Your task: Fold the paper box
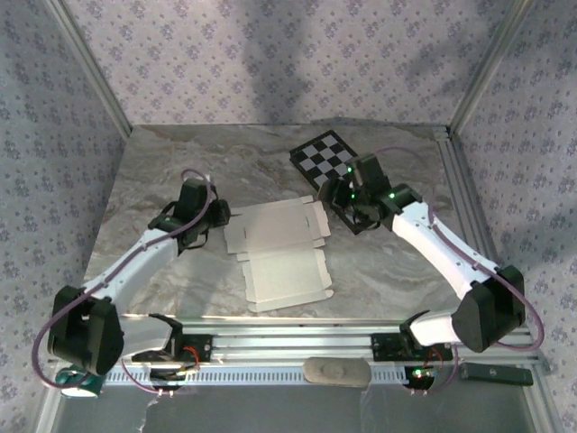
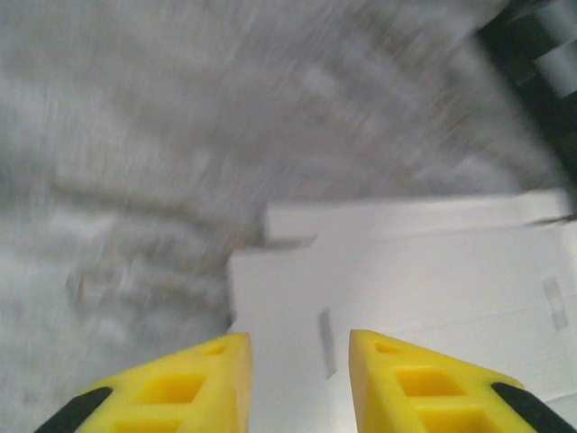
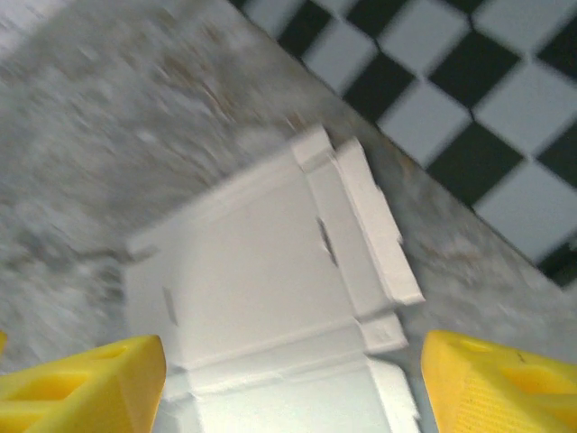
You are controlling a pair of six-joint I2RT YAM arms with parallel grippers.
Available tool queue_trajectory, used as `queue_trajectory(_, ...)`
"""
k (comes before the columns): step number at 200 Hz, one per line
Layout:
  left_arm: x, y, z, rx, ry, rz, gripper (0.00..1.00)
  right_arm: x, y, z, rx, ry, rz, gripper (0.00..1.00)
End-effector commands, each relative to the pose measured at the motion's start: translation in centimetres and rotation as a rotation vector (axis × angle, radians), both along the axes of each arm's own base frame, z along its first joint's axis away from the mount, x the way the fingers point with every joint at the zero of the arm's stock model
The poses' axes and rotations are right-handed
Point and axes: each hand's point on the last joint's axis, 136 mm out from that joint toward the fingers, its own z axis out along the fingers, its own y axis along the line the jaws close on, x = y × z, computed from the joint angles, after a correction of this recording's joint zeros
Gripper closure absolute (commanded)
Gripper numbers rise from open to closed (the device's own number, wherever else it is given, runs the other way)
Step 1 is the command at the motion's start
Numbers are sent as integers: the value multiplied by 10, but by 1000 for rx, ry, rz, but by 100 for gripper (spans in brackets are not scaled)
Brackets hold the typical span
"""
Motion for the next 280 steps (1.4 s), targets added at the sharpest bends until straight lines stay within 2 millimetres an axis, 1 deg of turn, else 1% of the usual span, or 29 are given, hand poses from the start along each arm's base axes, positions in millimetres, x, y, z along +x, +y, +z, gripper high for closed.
queue_trajectory(1, -18, -4, -45, -208, 201, 60, 63, -12, 8, -1, 30, -23, 75, 23)
queue_trajectory(13, -15, -10, -59, -230, 218, 30, 63, -17, 8, -6, 30, -15, 92, 23)
queue_trajectory(32, -6, -27, -73, -313, 218, -26, 62, -21, 13, -11, 43, -19, 126, 23)
queue_trajectory(45, -1, -28, -84, -325, 230, -24, 62, -23, 20, -13, 61, -20, 164, 23)
queue_trajectory(69, 6, -28, -92, -347, 222, -22, 62, -22, 32, -18, 98, -7, 225, 23)
queue_trajectory(94, 12, -33, -98, -378, 221, -47, 63, -18, 38, -25, 121, 15, 246, 23)
queue_trajectory(126, 23, -47, -94, -454, 190, -90, 67, -13, 45, -30, 143, 34, 251, 24)
queue_trajectory(144, 29, -51, -84, -483, 148, -103, 68, -13, 47, -34, 140, 44, 254, 24)
queue_trajectory(159, 33, -55, -72, -505, 119, -116, 68, -13, 47, -36, 139, 49, 254, 24)
queue_trajectory(174, 34, -54, -64, -498, 123, -114, 68, -13, 47, -38, 134, 53, 251, 24)
queue_trajectory(195, 30, -49, -60, -462, 150, -94, 68, -12, 47, -38, 133, 54, 248, 25)
queue_trajectory(217, 26, -47, -59, -454, 156, -91, 68, -11, 48, -40, 136, 57, 244, 25)
queue_trajectory(229, 25, -47, -63, -449, 169, -94, 68, -11, 49, -40, 137, 59, 247, 25)
queue_trajectory(259, 29, -49, -72, -462, 176, -89, 68, -10, 55, -38, 136, 58, 258, 25)
queue_trajectory(280, 35, -53, -71, -484, 157, -101, 70, -12, 57, -38, 132, 57, 268, 26)
